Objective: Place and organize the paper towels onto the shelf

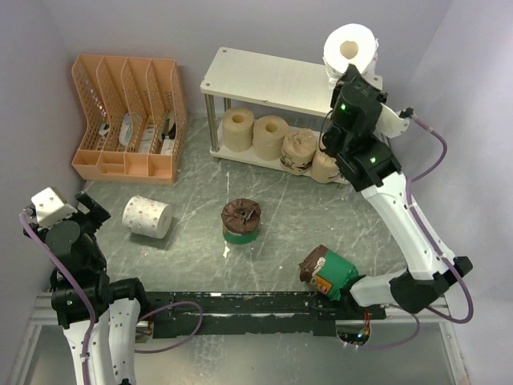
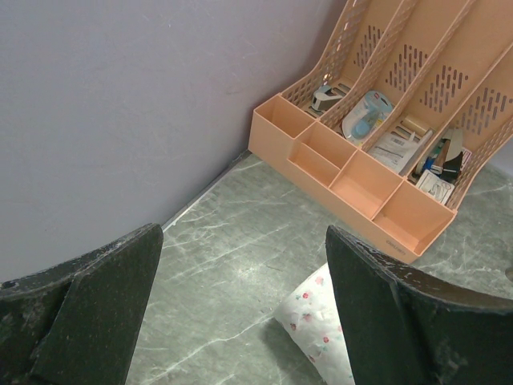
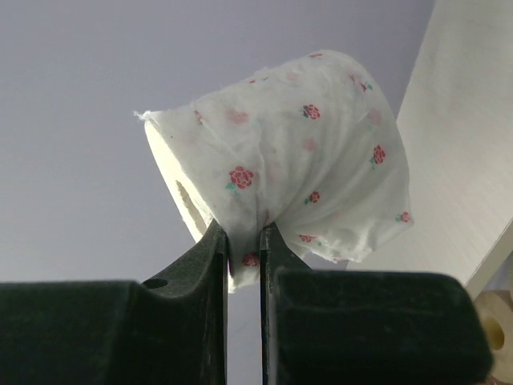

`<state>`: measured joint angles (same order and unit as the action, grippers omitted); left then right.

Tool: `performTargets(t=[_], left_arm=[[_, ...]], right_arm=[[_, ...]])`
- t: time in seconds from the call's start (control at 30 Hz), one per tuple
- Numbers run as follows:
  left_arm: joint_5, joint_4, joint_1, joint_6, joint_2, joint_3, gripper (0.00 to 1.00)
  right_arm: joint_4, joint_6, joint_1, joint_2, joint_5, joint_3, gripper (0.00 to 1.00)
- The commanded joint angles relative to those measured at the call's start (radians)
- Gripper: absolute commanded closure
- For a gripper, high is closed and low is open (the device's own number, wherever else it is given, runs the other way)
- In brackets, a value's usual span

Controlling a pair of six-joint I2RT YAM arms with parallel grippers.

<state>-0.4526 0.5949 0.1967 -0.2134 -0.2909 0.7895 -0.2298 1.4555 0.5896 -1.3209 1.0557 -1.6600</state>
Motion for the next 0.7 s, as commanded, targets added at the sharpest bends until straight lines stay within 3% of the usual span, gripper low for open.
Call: performTargets(t=[0.0, 0.23, 0.57, 0.6, 0.67], left_arm=[[-0.007, -0.024, 0.01, 0.004, 0.004, 0.001, 0.06], [-0.007, -0.024, 0.004, 0.006, 0.002, 0.001, 0.06], [-0.004, -0.027, 0.0, 0.008, -0.003, -0.002, 0.06], [-0.004, -0.029, 0.0, 0.008, -0.004, -0.001, 0.06], [-0.002, -0.029, 0.0, 0.007, -0.004, -0.003, 0.06]], right_arm=[[-0.322, 0.329, -0.051, -0.071, 0.055, -0.105, 1.0], [-0.454, 0.549, -0.117, -0.098, 0.048, -0.052, 1.0], [-0.351, 0.483, -0.289, -0.029, -0.038, 0.077, 1.0], [-0.336, 0.468, -0.306, -0.023, -0.069, 0.093, 0.94], [-0.253, 0.394, -0.319, -0.006, -0.096, 0.133, 0.61]])
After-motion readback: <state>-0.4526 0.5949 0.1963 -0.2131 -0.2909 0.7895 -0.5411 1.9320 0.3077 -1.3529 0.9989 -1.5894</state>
